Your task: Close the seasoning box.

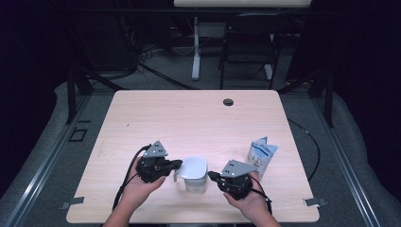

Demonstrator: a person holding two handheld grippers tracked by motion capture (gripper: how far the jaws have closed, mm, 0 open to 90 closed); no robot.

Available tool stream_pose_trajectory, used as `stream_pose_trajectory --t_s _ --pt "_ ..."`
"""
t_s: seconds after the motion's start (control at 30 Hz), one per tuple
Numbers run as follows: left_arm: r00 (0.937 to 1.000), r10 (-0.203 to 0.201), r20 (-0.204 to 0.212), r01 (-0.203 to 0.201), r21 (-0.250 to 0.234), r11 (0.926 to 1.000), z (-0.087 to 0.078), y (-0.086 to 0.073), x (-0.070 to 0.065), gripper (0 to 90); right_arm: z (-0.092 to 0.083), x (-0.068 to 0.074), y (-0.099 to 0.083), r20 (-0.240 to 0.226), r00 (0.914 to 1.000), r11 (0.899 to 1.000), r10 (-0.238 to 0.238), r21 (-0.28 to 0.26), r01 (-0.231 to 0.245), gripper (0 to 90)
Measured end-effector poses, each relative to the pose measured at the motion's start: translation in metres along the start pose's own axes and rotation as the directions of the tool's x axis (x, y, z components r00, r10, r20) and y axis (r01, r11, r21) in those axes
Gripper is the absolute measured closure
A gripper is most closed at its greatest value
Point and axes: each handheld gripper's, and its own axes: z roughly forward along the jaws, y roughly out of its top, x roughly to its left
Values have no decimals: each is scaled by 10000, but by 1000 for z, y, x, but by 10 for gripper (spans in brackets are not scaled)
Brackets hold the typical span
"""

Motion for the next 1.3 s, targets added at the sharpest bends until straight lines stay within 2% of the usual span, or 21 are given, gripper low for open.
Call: stream_pose_trajectory --t_s 0.57,0.8,0.93,1.1,1.17,1.3 --pt "9999 -2 -169 1 -48 10000 -1 -2 1 900 1 5 10 -20 9996 9996 -280 79 280 900" --pt "9995 -150 -288 144 -235 9996 -9 -4 5 900 4 6 18 -91 9993 9993 -350 133 351 900" --pt "9995 -212 -244 204 -329 9993 -14 -4 7 900 6 5 21 -123 9992 9986 -379 370 383 900" --pt "9992 -224 -322 211 -406 9990 -14 -6 8 900 6 0 22 -336 9994 9993 -107 366 119 900" --pt "9994 -197 -268 189 -292 9994 -14 -7 8 900 7 -1 23 -384 9993 9991 21 416 -5 900" --pt "9992 -223 -317 212 -364 9991 -14 -8 9 896 8 -3 24 -442 9990 9987 48 505 -26 900"
